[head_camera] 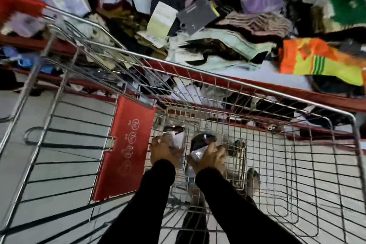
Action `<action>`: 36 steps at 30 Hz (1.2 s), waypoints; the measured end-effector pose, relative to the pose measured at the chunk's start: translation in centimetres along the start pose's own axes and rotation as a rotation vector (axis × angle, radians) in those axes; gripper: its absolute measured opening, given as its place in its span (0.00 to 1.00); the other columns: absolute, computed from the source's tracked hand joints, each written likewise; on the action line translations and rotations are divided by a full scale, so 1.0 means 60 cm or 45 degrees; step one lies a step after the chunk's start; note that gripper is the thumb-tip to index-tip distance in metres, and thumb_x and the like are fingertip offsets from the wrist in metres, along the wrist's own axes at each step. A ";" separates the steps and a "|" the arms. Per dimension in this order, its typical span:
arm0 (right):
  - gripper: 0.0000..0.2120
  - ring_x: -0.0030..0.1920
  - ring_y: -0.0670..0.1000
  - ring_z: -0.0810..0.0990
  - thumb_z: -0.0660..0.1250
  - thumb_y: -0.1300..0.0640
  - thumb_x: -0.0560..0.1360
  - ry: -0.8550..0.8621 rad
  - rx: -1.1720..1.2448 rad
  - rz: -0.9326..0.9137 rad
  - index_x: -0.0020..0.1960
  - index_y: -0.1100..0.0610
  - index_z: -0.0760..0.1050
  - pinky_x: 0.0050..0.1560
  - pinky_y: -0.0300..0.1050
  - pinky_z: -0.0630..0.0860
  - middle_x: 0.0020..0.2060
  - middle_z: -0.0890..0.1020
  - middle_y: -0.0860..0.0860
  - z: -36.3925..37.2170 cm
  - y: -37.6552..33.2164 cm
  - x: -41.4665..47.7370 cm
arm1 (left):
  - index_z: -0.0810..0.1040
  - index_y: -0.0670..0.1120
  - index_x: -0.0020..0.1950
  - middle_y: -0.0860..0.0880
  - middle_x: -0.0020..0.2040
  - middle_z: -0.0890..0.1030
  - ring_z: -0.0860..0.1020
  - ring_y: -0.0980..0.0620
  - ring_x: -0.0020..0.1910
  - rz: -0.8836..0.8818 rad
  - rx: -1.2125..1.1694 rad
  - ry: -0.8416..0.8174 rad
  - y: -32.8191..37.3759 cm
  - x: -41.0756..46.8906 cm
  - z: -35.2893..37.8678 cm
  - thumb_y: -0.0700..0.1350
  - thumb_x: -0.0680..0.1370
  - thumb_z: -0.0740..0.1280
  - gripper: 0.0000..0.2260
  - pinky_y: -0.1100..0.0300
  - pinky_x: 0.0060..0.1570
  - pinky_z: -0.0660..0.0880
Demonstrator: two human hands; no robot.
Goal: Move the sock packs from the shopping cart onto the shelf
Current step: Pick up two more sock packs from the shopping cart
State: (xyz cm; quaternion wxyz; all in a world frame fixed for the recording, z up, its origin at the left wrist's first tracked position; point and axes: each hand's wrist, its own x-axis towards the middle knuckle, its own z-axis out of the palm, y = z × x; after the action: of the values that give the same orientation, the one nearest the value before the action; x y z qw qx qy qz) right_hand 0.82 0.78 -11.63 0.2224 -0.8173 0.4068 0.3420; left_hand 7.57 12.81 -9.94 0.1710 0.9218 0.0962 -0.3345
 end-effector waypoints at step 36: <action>0.50 0.66 0.49 0.71 0.81 0.44 0.61 1.223 0.708 -1.026 0.74 0.51 0.58 0.62 0.40 0.72 0.68 0.68 0.50 -0.578 0.051 -0.388 | 0.62 0.50 0.74 0.47 0.71 0.69 0.70 0.48 0.68 0.931 -0.806 0.981 0.256 -0.379 -0.421 0.55 0.63 0.81 0.45 0.55 0.63 0.72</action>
State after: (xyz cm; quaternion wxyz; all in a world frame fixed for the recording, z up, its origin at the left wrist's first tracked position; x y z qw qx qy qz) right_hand 1.30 -11.27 28.45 0.3287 -0.8786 0.1971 -0.2851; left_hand 9.55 6.79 26.83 0.4926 0.8542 -0.0766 0.1476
